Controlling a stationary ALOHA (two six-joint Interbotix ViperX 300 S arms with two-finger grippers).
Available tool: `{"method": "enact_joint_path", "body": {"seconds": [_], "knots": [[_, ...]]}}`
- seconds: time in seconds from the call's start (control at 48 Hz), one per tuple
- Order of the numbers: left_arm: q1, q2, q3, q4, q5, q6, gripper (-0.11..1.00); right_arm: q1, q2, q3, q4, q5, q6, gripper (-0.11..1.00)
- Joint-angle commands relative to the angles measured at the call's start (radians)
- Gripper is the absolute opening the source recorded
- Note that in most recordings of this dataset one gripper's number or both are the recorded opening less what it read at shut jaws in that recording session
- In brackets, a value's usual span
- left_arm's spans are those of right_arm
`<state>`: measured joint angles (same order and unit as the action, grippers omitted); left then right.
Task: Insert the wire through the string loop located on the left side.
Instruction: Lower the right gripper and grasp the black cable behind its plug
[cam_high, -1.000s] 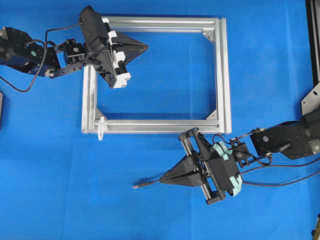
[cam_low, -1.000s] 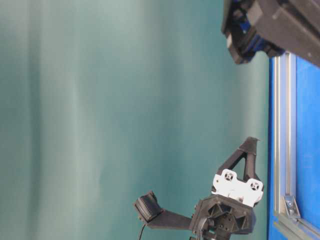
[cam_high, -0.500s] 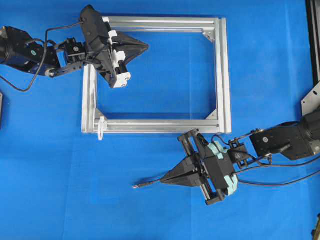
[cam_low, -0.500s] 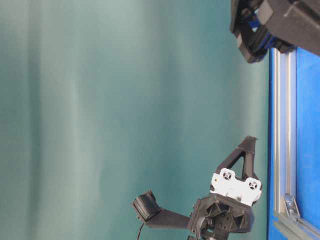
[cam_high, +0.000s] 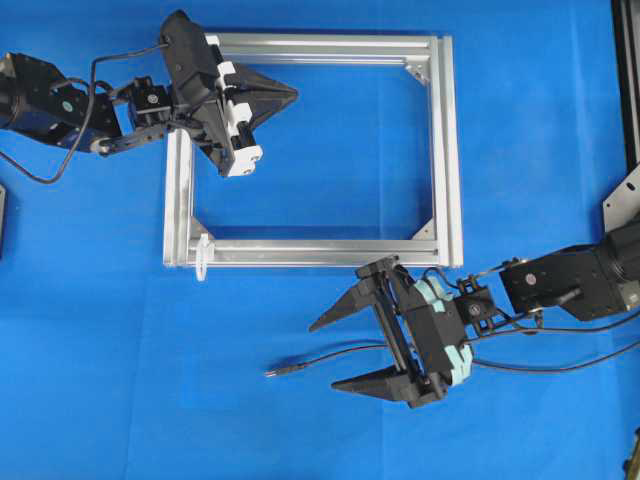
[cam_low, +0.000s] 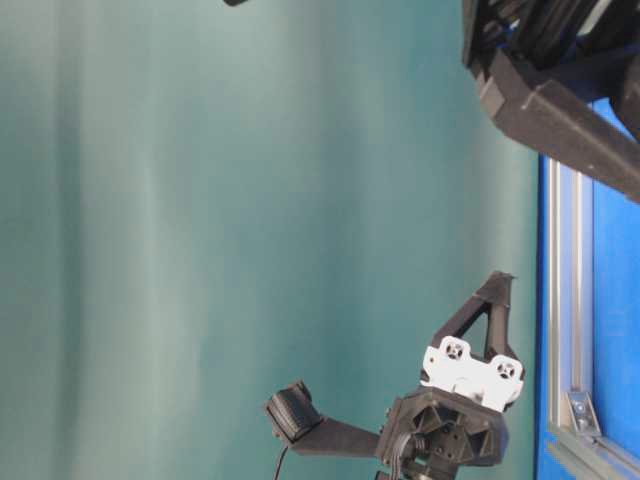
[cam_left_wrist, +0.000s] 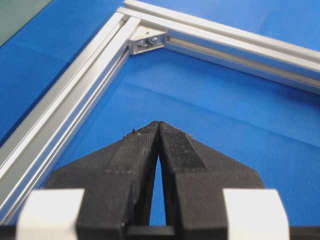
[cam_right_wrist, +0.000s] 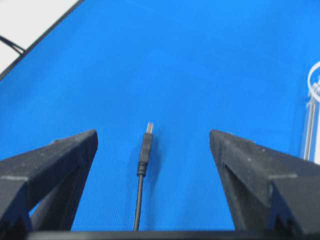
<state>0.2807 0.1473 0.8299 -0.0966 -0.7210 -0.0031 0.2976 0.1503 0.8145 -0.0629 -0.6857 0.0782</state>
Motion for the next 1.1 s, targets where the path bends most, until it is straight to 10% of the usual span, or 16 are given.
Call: {"method": "enact_joint_path", "body": {"seconds": [0.0,0.833,1.083], "knots": [[-0.002,-0.032,-0.017,0.003,-0.003,0.000,0.00,0.002,-0.017,-0.012,0.014,-0.006,0.000,0.89],[-0.002,-0.034,-0.012,0.002,-0.002,-0.005,0.00,0.008,0.199,-0.087,0.101,-0.008,0.017,0.88],[-0.002,-0.034,-0.012,0.003,-0.002,-0.005,0.00,0.008,0.199,-0.087,0.097,-0.012,0.014,0.60]]}}
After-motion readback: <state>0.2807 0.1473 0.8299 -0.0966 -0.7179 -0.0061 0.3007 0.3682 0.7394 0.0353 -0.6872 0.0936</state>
